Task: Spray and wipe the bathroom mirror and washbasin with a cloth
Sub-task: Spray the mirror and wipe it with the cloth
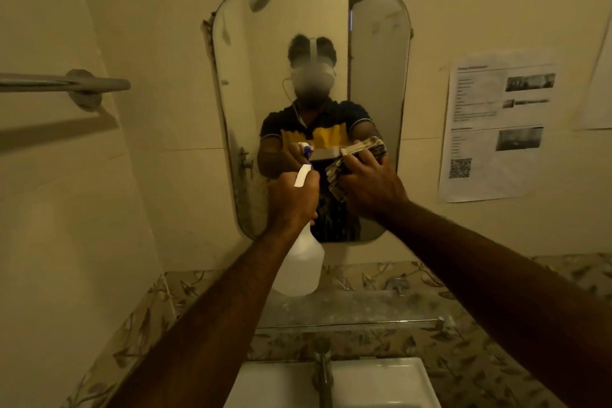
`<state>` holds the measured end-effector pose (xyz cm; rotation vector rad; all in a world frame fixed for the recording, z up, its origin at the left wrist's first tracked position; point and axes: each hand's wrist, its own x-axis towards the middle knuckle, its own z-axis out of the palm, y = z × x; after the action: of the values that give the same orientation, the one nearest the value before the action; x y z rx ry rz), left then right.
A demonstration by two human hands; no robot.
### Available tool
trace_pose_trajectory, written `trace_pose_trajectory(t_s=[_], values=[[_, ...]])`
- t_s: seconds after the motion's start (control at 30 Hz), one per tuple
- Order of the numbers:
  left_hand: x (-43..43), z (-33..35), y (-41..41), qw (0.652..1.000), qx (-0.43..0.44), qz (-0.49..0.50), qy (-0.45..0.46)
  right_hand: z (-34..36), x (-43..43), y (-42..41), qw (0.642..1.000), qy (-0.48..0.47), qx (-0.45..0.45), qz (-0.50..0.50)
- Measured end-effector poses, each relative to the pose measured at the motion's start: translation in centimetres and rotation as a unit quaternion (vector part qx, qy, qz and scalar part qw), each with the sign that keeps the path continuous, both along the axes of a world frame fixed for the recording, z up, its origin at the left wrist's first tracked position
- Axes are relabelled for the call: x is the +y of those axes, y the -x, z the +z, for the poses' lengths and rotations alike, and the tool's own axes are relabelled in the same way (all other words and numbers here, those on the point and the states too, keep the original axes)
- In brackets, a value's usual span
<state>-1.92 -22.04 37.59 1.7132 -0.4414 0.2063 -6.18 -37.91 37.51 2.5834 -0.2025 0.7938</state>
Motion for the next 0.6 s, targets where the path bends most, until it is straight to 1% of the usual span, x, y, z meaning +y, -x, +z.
trace_pose_trajectory(t_s=[0.13,0.2,0.3,0.47,0.6], values=[[-2.0,-0.3,0.9,1.0,0.0,-0.01,-0.009,-0.6,-2.3,1.5,0.994,-0.09,-0.041,-0.043],[-2.7,-0.5,1.2,1.0,0.004,-0.01,-0.018,-1.3,-3.3,2.0,0.985,-0.145,-0.067,-0.063],[-3.3,-0.7,1.5,0.999,0.012,-0.011,-0.03,-2.3,-3.7,2.0,0.966,-0.23,-0.105,-0.059],[-2.8,-1.4,1.4,0.999,0.021,-0.001,-0.041,-2.9,-2.2,1.1,0.918,-0.362,-0.147,-0.068],[-1.1,-2.1,0.5,0.998,0.009,0.009,-0.06,-3.2,-0.5,-0.2,0.86,-0.466,-0.187,-0.088]])
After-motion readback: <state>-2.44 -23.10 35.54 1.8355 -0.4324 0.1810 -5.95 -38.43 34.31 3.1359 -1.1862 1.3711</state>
